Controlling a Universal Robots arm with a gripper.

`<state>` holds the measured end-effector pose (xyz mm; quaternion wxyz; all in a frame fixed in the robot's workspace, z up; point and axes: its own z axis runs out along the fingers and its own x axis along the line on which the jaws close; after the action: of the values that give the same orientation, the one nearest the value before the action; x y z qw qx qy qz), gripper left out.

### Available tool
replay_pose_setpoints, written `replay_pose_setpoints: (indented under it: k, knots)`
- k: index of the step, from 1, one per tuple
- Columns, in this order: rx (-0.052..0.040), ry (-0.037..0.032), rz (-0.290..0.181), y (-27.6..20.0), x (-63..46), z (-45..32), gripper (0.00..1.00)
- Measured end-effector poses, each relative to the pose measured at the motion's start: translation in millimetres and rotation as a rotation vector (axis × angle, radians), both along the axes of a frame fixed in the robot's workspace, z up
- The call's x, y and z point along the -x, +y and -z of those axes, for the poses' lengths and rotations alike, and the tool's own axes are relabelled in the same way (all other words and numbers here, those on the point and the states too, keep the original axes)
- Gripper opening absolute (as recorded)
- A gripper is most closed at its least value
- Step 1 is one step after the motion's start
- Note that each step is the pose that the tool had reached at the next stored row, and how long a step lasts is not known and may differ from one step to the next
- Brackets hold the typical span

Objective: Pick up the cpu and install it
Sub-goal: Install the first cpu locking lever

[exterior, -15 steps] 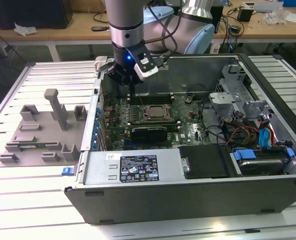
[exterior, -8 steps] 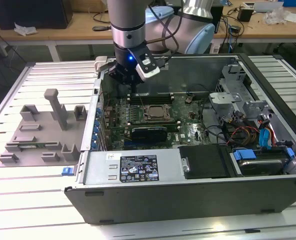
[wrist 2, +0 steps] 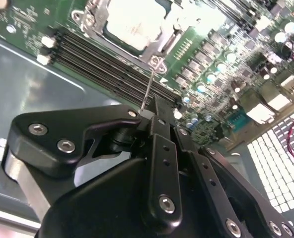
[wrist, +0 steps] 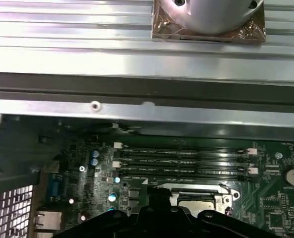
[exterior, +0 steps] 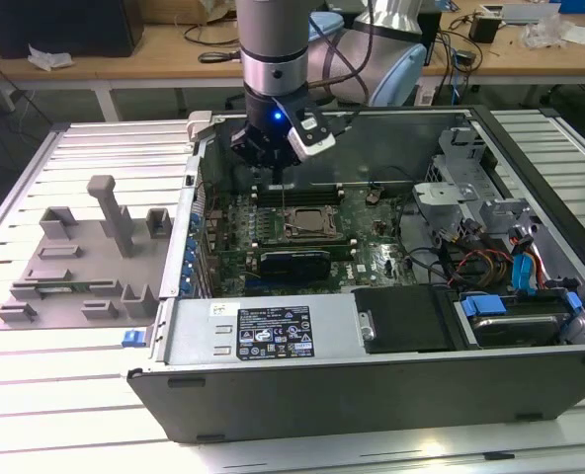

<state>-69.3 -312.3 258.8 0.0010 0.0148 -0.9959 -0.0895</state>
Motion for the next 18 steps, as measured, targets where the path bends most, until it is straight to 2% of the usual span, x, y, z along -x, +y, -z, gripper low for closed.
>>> replay_pose_setpoints:
  k: [2,4,10,11,12,16,18]
  knots:
    - [0.0001,0.0068,0.000,-0.8,-6.1,0.1,0.11]
    - [0.0000,0.0174,0.000,-1.8,-14.5,0.2,0.11]
    - [-0.0001,0.0165,-0.001,-1.8,-14.9,0.8,0.11]
    - [0.0000,0.0133,-0.001,-1.8,-14.7,1.2,0.11]
    - [0.0000,0.0021,-0.001,-1.9,-14.3,3.0,0.11]
    - [0.0001,-0.0165,-0.001,-2.1,-13.8,6.2,0.11]
    - [0.0000,-0.0330,-0.001,-2.8,-13.5,8.7,0.11]
